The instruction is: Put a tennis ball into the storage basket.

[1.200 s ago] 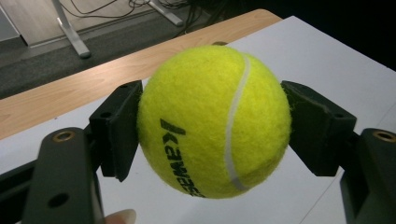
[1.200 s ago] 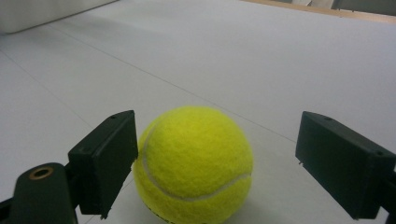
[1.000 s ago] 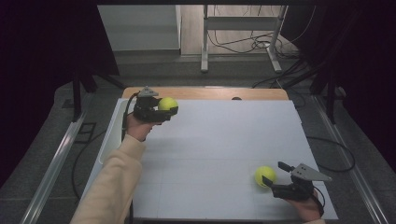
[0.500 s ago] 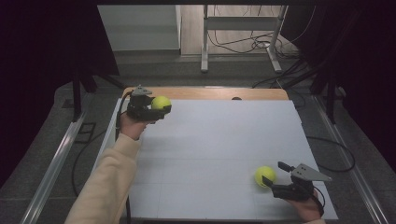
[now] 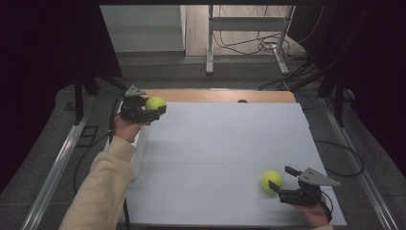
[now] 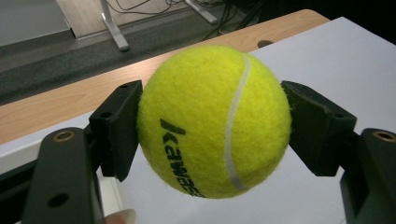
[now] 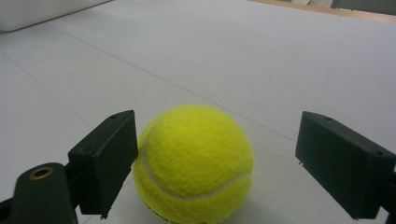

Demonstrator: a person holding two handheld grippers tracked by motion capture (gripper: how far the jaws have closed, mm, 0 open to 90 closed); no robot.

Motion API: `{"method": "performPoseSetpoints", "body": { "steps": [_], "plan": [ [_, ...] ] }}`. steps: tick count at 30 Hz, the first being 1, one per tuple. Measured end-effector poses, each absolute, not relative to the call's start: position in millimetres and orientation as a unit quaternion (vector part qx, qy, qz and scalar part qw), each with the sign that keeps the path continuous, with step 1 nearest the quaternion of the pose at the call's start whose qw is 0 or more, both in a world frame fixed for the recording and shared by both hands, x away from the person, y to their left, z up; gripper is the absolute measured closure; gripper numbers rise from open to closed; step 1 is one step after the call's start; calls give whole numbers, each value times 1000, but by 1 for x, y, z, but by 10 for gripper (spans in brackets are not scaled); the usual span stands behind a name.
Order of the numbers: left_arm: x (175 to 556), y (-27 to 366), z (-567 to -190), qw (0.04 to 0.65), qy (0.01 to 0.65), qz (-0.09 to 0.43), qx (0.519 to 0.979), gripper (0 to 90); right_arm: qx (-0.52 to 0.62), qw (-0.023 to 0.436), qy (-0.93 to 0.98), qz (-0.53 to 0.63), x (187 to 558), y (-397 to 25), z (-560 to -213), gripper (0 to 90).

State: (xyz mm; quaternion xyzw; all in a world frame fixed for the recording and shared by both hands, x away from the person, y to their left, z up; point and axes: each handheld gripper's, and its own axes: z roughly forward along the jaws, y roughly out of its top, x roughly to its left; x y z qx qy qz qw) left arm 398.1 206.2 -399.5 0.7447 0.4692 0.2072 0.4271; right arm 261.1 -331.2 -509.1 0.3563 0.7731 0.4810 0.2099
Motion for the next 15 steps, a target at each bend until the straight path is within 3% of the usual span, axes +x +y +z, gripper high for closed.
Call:
{"method": "performPoseSetpoints", "body": {
  "steps": [15],
  "plan": [
    [400,219,-401,419,484,215,738,261,355,210,774,480,261,-331,-509,135]
  ]
}}
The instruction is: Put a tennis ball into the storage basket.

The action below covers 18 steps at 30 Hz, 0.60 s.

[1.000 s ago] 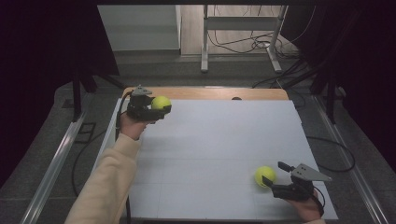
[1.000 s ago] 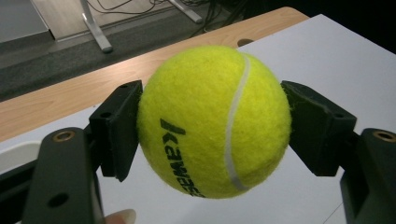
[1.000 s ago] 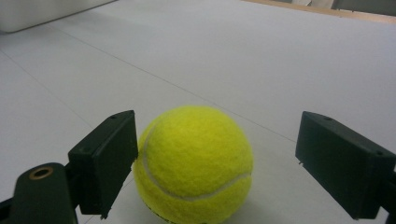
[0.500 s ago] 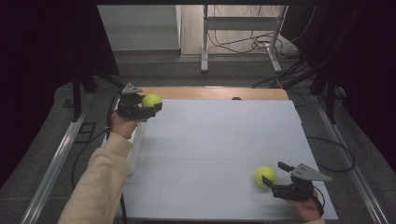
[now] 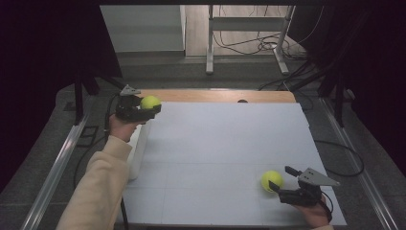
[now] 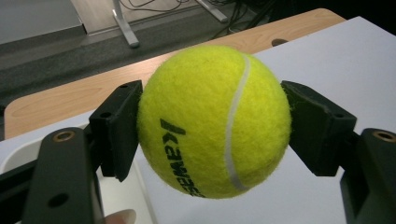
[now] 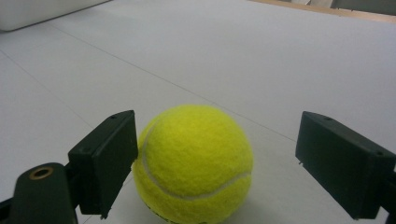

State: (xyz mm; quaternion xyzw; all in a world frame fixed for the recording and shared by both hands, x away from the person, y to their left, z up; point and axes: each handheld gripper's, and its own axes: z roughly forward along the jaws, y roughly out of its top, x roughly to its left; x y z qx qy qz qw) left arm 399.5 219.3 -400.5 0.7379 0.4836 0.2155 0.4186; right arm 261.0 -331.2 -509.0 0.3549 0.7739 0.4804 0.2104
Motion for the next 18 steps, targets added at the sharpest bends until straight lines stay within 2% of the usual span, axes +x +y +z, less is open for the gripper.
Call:
{"method": "performPoseSetpoints", "body": {
  "steps": [18],
  "plan": [
    [405,244,-407,407,517,226,719,261,354,211,775,480,261,-331,-509,135]
  ]
}}
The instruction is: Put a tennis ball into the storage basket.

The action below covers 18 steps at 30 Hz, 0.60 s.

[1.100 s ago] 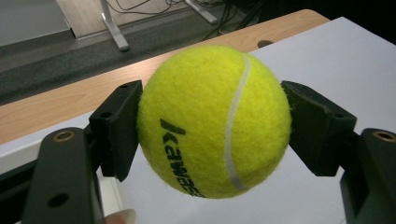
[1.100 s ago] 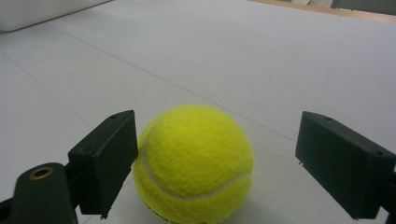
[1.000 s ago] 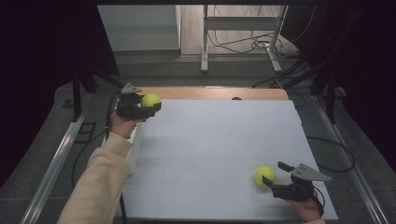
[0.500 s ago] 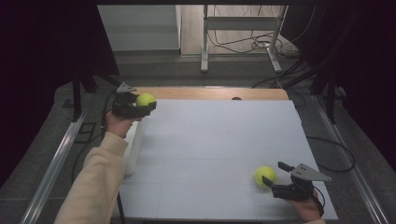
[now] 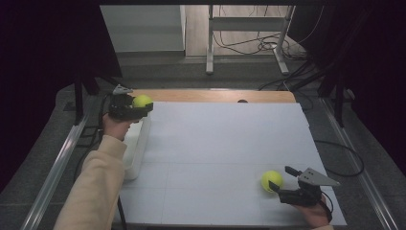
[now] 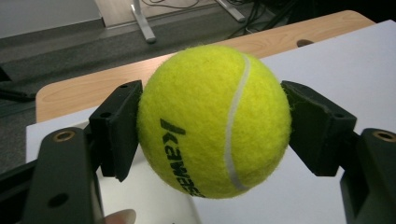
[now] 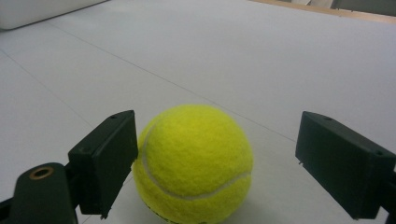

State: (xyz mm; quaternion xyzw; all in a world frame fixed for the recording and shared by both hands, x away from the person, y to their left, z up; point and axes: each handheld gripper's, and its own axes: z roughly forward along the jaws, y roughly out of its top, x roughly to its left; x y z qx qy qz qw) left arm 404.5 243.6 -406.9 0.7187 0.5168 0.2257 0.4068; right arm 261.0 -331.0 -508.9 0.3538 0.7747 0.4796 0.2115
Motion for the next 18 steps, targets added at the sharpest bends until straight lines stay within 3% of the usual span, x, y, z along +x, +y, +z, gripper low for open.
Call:
{"method": "performPoseSetpoints", "body": {
  "steps": [18],
  "plan": [
    [409,264,-414,392,547,234,702,261,354,211,775,479,261,-331,-509,136]
  ]
}}
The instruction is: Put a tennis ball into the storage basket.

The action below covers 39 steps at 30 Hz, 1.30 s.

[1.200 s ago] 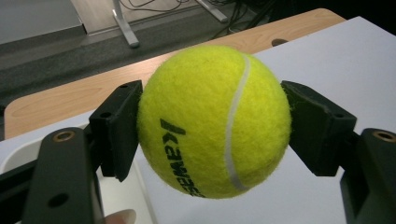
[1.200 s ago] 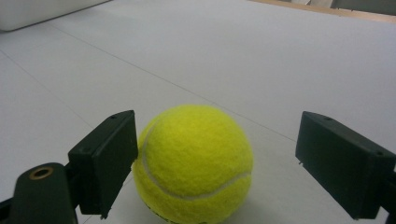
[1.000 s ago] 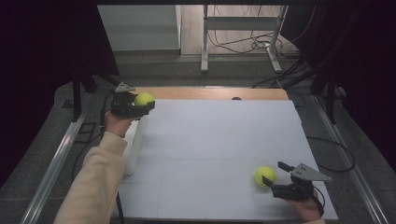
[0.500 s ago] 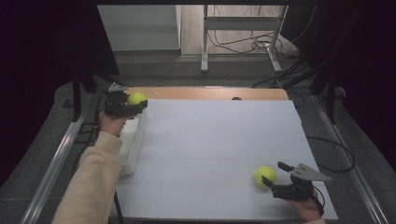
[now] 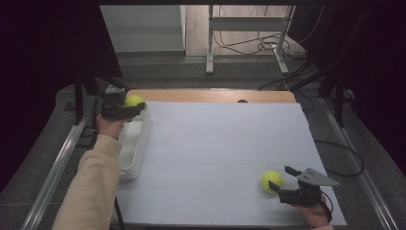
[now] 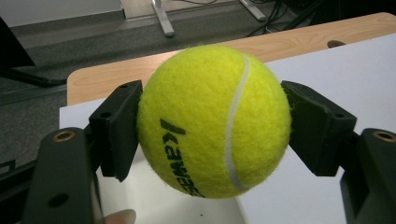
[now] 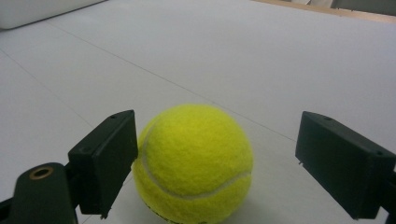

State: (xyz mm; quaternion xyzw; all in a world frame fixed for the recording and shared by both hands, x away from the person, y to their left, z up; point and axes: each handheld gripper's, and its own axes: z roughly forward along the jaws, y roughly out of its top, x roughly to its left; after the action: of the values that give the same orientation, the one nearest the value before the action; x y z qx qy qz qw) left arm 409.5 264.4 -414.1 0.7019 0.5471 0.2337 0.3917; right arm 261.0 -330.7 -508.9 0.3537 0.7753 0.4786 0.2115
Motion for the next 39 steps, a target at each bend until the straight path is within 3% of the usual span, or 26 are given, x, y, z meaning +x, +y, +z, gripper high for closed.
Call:
{"method": "performPoseSetpoints", "body": {
  "steps": [39],
  "plan": [
    [430,274,-440,320,575,211,723,260,356,211,774,478,261,-331,-509,135]
  ]
}}
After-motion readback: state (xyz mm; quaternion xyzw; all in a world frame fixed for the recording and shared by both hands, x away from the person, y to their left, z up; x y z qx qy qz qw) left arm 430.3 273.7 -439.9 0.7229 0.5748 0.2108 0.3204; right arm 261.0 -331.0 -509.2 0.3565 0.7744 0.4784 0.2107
